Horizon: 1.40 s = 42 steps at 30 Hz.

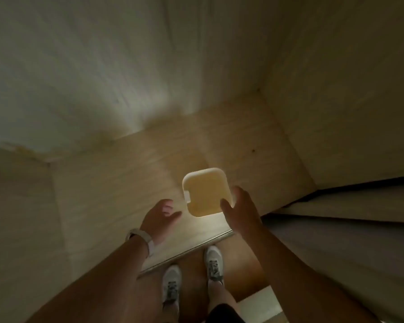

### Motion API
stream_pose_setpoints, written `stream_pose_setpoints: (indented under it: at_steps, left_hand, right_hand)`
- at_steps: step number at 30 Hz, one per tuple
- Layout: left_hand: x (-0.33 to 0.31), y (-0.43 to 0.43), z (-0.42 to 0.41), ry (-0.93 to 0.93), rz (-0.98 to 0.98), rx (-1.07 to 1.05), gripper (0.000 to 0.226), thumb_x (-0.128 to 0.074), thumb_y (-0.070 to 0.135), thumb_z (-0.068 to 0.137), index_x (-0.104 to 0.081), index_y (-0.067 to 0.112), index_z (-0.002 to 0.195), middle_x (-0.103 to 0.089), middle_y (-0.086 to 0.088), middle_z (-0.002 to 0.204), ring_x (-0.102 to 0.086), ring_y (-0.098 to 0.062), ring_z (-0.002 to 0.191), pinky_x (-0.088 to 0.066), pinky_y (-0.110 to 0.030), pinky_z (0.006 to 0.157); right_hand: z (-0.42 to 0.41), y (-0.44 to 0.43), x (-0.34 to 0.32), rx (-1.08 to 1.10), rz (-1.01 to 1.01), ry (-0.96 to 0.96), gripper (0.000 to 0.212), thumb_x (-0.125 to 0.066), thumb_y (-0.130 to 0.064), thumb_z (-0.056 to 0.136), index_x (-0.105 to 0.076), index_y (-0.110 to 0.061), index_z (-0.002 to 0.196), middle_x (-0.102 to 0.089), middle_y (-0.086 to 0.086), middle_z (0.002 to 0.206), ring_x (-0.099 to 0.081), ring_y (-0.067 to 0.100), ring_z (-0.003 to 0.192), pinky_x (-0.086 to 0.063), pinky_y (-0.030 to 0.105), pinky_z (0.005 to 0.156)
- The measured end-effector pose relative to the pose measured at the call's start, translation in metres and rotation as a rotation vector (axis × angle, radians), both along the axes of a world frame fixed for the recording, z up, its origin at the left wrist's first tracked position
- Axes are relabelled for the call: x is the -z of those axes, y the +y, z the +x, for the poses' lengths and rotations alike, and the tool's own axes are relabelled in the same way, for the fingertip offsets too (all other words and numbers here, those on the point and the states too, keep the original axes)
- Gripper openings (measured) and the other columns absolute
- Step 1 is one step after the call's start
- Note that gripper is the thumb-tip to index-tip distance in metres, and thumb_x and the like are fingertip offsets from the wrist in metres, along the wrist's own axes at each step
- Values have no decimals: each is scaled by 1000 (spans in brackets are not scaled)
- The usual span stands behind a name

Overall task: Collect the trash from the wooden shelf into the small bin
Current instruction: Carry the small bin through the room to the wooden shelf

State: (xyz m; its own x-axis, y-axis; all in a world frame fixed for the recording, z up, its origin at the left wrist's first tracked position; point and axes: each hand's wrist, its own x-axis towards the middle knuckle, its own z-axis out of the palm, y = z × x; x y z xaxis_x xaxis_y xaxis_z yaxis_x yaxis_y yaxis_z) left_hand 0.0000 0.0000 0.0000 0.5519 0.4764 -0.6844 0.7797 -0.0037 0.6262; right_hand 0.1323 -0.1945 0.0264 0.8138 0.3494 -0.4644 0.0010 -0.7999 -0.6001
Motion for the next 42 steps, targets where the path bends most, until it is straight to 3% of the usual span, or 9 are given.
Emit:
stream_pose_setpoints:
  at_steps: [6,9,13,17,20,25,34,39,42]
  left_hand:
    - [15,-1,31,11,-69,-90,62,-80,27,77,-55,13,132,-64,-9,117,-63,-24,108,-50,-37,93]
    - [14,-2,41,-17,-122,-89,52,-80,24,75,-61,11,122,-69,-9,114,-67,-25,106,-51,-37,92]
    - [9,-4,47,-70,-123,-37,19,-74,26,66,-68,27,84,-75,6,86,-71,-13,84,-52,-29,77]
    - [9,-7,44,-87,-172,-93,28,-73,0,79,-62,14,101,-71,2,87,-67,-10,79,-49,-16,62]
    - [4,-7,36,-120,-206,-118,33,-72,-4,79,-58,17,100,-70,0,87,-66,-11,78,-49,-19,67]
    - [-21,-5,16,-197,-187,-154,34,-77,13,71,-60,23,98,-73,3,83,-70,-8,76,-49,-19,66]
    - [-110,19,-27,-343,-178,-252,34,-74,1,78,-66,6,110,-74,-16,97,-72,-23,86,-58,-24,70]
    - [-153,28,-46,-451,-207,-255,35,-69,-3,81,-65,0,115,-75,-16,101,-72,-20,87,-54,-21,64]
    - [-171,29,-56,-511,-235,-257,33,-68,-2,82,-66,1,115,-76,-13,99,-73,-16,84,-53,-19,63]
  right_hand:
    - [4,22,29,180,41,68,65,-58,-37,87,-37,-19,145,-49,7,138,-52,27,117,-46,39,92]
    - [3,29,39,228,78,90,68,-59,-37,85,-33,-23,146,-48,8,139,-52,29,117,-47,43,91]
    - [0,33,45,265,88,91,68,-57,-38,83,-33,-25,145,-49,7,138,-52,28,115,-47,40,86]
    - [-5,35,41,292,109,130,67,-56,-40,79,-36,-25,141,-51,6,131,-53,24,107,-45,37,81]
    - [-6,36,33,303,139,123,68,-55,-40,75,-39,-25,139,-53,3,127,-52,19,100,-43,34,79]
    - [-13,36,6,251,170,127,68,-52,-44,70,-45,-27,135,-58,1,121,-57,18,100,-49,37,82]
    - [-50,52,-75,167,268,64,62,-52,-51,67,-45,-39,127,-58,-20,103,-57,-2,90,-44,21,66]
    - [-66,54,-119,114,325,-36,55,-63,-31,79,-48,-33,133,-54,-30,106,-51,-17,96,-38,8,69]
    - [-75,52,-142,83,346,-73,54,-64,-26,83,-48,-34,134,-56,-25,113,-53,-9,102,-38,6,72]
